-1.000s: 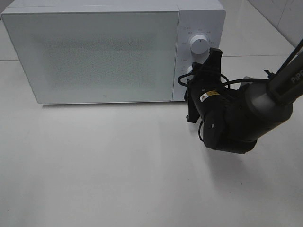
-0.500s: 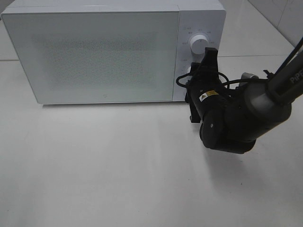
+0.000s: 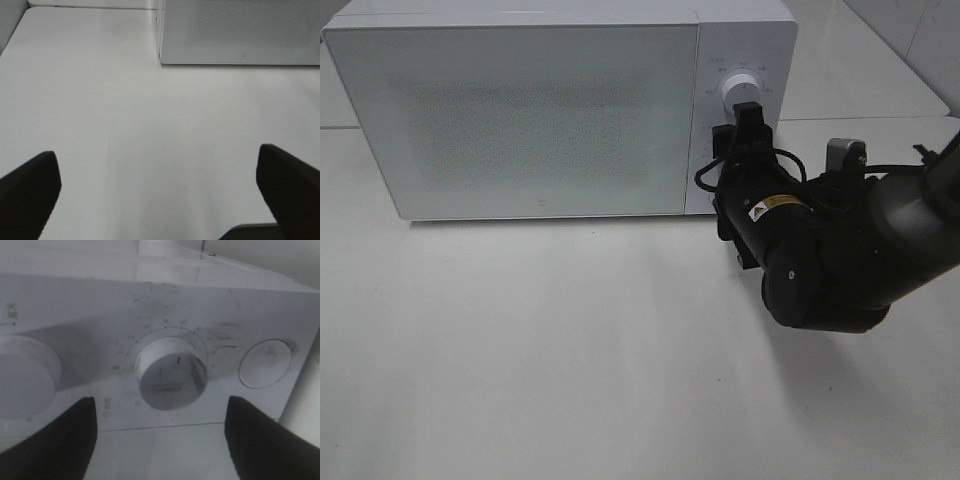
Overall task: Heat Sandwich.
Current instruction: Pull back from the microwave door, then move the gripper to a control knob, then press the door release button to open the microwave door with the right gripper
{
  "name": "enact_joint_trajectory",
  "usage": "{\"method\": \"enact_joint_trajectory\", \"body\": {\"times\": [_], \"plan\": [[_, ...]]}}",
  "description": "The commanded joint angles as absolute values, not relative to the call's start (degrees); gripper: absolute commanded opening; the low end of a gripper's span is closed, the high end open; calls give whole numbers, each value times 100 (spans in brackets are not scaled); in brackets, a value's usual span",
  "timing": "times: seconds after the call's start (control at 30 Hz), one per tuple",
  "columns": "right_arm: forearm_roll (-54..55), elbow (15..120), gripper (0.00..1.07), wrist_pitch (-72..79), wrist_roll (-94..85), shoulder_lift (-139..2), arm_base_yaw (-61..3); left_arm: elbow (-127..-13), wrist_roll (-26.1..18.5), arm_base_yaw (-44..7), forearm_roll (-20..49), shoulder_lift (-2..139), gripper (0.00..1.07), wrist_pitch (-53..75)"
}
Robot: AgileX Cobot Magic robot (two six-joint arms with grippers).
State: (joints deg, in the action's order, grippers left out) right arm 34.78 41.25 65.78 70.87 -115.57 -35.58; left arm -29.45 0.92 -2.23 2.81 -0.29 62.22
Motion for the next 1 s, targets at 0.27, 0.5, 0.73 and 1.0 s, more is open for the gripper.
{"method": "enact_joint_trajectory", "body": {"times": [0.27, 0.5, 0.73, 1.0], "plan": [[2802, 3621, 70, 5283, 5420, -10583, -3552, -2951, 115, -218, 327, -120, 100, 6148], [2779, 3638, 70, 3948, 3615, -9918, -3541, -2951, 115, -218, 327, -120, 100, 6148], [2727, 3638, 70, 2424, 1518, -9190, -3128, -2951, 115, -218, 327, -120, 100, 6148], [2699, 3644, 70, 527, -745, -8474, -2538, -2951, 115, -218, 327, -120, 100, 6148]]}}
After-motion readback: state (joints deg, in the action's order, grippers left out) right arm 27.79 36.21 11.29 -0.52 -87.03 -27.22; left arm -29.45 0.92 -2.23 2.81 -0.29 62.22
